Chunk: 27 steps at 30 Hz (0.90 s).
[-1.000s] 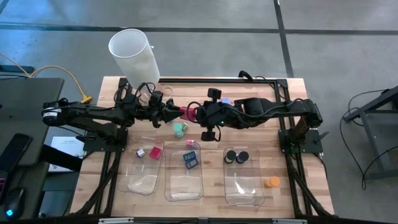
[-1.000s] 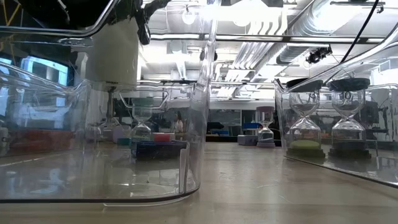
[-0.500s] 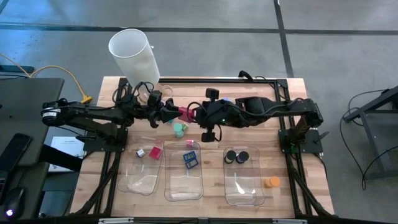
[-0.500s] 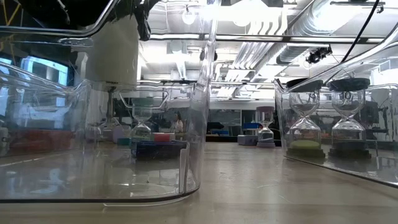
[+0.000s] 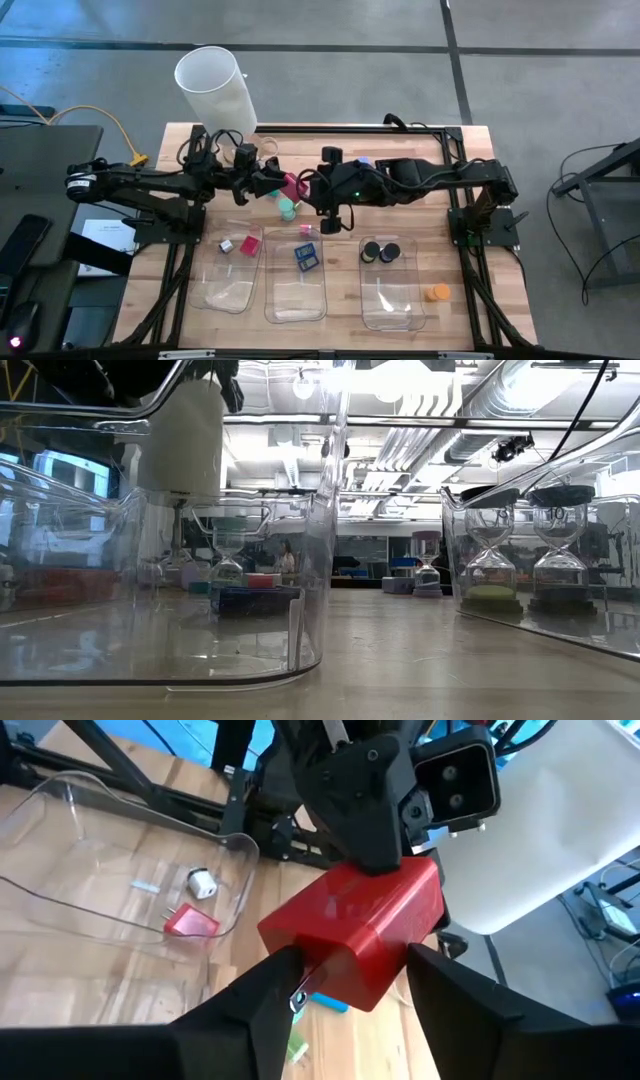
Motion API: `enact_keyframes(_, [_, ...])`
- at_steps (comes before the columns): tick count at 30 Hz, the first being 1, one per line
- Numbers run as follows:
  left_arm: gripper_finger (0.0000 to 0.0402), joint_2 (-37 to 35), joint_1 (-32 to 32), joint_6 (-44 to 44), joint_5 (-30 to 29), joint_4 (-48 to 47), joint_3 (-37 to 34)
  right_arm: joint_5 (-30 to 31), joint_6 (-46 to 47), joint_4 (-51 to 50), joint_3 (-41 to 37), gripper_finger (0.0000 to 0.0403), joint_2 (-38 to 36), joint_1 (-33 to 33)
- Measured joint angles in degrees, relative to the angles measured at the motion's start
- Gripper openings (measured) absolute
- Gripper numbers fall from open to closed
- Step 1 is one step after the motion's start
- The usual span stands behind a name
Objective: Pick & Place Office items
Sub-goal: Put the top middle red adapter into the left bin
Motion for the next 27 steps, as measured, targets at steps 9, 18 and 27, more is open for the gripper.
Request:
enact_keyframes(9, [0.0127,0.0,-0.1,-0.2,0.6,-0.6,0.0,1.9,-3.2,3.2,-0.5,0.0175,0.4,0.0])
enact_keyframes(18, [0.0126,0.0,-0.1,0.1,1.0,-0.5,0.0,2.9,-5.9,5.0,-0.8,0.0174,0.5,0.0])
enact_keyframes(27, [0.0126,0.0,-0.1,-0.2,0.9,-0.4,0.1,4.0,-10.0,7.7,-1.0,0.0174,1.0,0.0])
